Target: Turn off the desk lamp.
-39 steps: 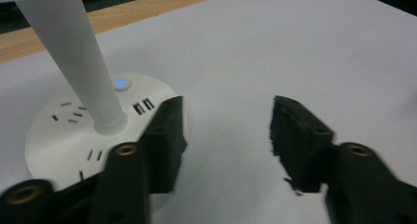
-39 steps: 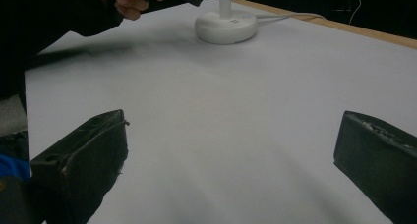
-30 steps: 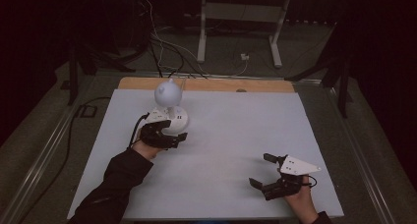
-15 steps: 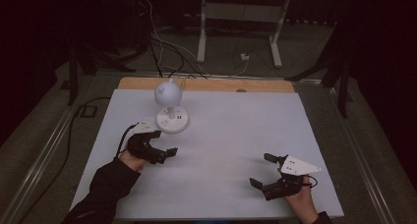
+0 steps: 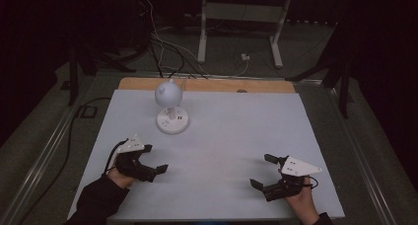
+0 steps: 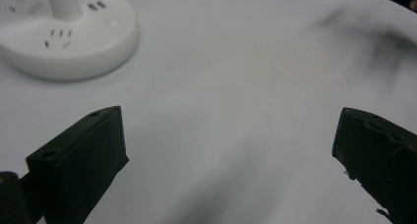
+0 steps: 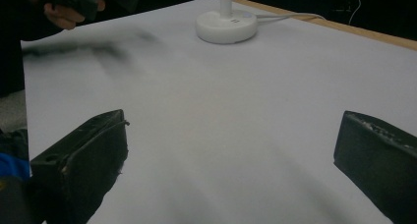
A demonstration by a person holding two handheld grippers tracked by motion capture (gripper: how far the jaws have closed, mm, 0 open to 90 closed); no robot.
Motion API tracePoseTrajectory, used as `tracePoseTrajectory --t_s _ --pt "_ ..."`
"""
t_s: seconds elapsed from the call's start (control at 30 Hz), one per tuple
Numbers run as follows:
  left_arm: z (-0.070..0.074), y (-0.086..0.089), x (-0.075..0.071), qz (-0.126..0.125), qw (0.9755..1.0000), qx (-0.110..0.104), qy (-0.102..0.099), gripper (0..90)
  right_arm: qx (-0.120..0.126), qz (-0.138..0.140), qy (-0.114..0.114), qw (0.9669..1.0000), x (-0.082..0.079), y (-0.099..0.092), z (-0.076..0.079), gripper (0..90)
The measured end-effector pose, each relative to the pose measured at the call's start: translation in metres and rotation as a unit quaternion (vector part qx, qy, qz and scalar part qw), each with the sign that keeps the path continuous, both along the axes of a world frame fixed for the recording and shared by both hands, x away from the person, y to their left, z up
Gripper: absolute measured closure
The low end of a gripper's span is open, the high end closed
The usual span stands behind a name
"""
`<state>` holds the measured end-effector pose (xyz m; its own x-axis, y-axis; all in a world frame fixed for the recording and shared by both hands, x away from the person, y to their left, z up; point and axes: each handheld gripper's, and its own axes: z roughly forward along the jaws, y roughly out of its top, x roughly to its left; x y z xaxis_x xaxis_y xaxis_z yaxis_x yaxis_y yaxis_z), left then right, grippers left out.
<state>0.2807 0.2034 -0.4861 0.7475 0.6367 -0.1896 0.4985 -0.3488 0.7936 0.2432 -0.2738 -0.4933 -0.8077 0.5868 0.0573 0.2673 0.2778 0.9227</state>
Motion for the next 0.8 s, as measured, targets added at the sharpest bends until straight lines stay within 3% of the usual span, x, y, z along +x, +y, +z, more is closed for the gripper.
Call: tracePoseTrajectory --t_s 0.3,0.43,0.57,0.8 --pt "-0.013 0.024 -0.02 0.013 0.9998 0.001 0.013 0.5 -0.004 0.002 -0.001 1.0 0.0 0.001 0.0 0.0" --pt "-0.018 0.032 -0.028 0.018 0.9998 0.0 0.001 0.6 -0.004 0.001 0.002 1.0 0.0 0.001 0.0 0.0" --pt "-0.024 0.034 -0.03 0.013 0.9998 0.012 -0.006 0.6 -0.003 0.001 0.004 1.0 0.0 0.001 -0.001 0.0" --pt "-0.027 0.031 -0.028 0.004 0.9997 0.023 0.0 0.6 -0.005 0.001 0.005 1.0 0.001 0.001 -0.001 0.0"
